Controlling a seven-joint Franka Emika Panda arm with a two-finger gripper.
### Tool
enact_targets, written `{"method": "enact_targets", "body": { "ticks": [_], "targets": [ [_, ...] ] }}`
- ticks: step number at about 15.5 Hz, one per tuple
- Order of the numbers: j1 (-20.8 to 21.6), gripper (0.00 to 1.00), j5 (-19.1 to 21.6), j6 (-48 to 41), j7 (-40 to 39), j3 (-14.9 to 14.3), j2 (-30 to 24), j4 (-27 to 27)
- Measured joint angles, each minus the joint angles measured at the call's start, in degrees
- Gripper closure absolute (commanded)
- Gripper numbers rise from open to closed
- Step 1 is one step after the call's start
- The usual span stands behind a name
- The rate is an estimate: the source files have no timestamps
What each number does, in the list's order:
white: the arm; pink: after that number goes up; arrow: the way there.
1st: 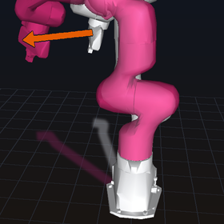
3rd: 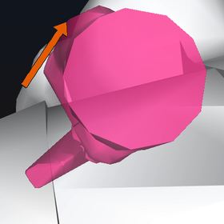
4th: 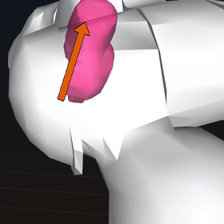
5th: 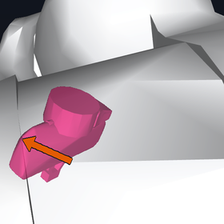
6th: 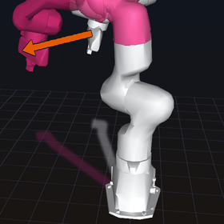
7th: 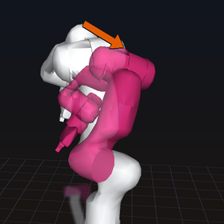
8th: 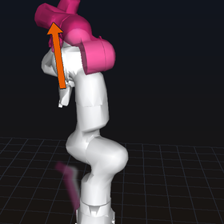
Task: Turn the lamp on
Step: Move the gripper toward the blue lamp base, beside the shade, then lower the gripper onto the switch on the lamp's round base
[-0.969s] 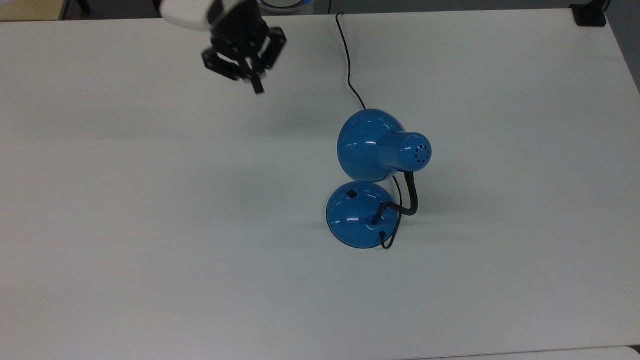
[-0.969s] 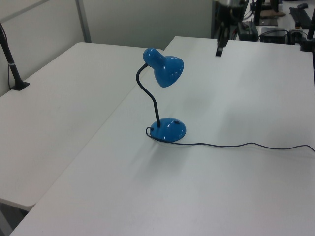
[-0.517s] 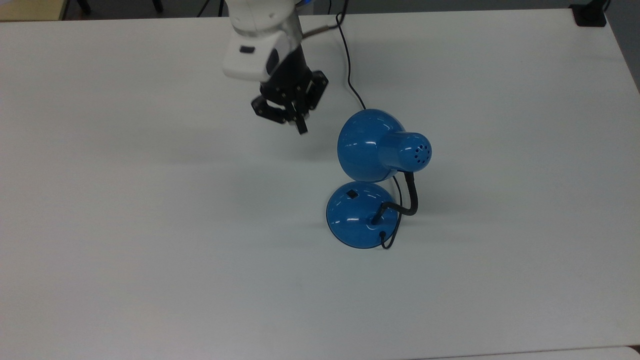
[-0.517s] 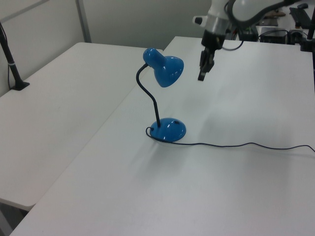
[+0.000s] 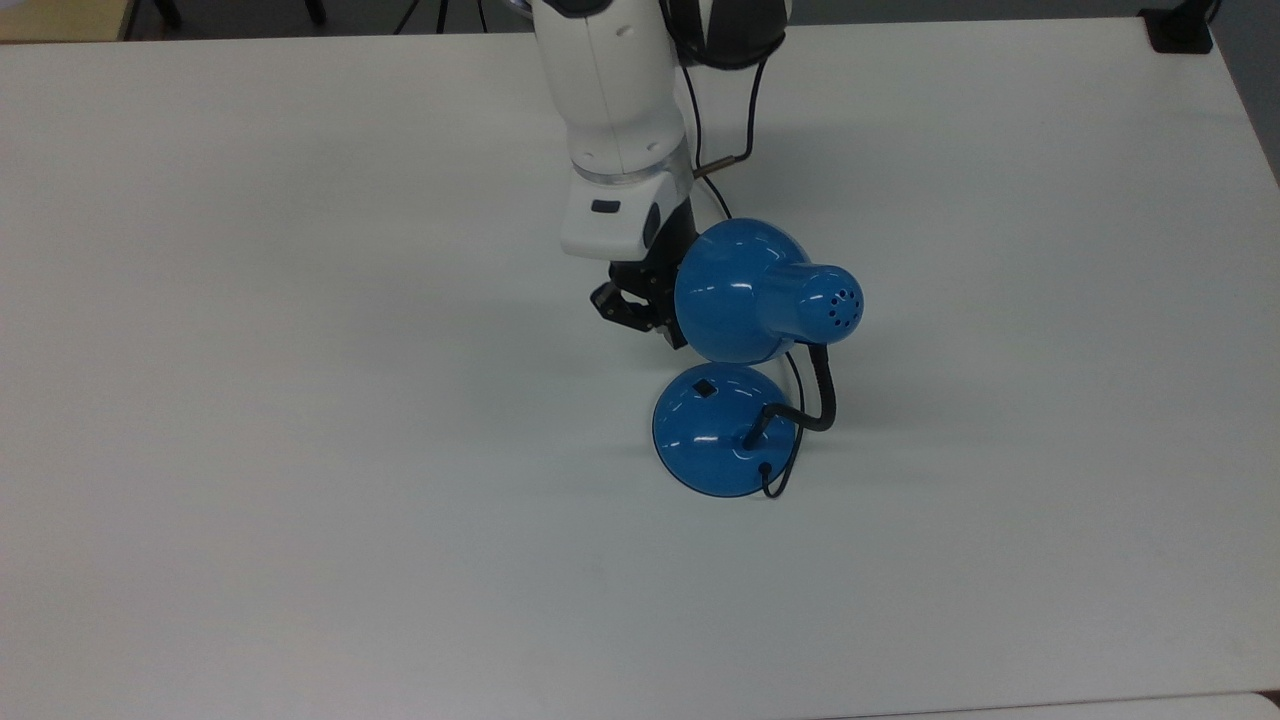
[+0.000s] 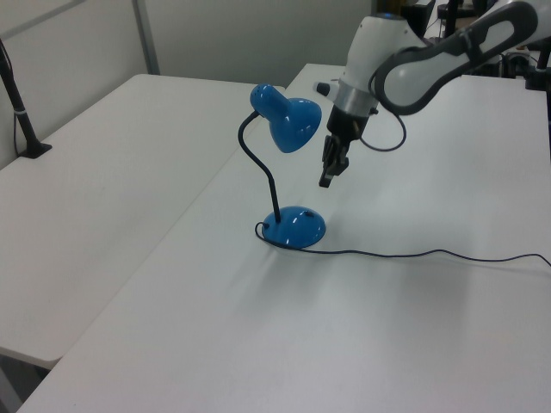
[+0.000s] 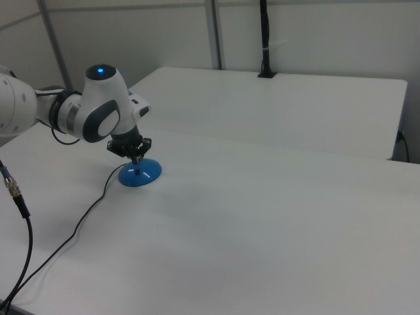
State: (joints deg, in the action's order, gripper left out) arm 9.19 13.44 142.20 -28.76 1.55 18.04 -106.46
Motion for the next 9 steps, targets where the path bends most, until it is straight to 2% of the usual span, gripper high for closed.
{"method": "enact_targets", "body": {
  "ticks": [4,9],
  "targets": [
    [1.47,1.0,0.0,4.77,0.01,0.01,2.54,0.22],
    [2.46,1.0,0.0,5.52,0.01,0.01,4.2,0.91]
  ]
}}
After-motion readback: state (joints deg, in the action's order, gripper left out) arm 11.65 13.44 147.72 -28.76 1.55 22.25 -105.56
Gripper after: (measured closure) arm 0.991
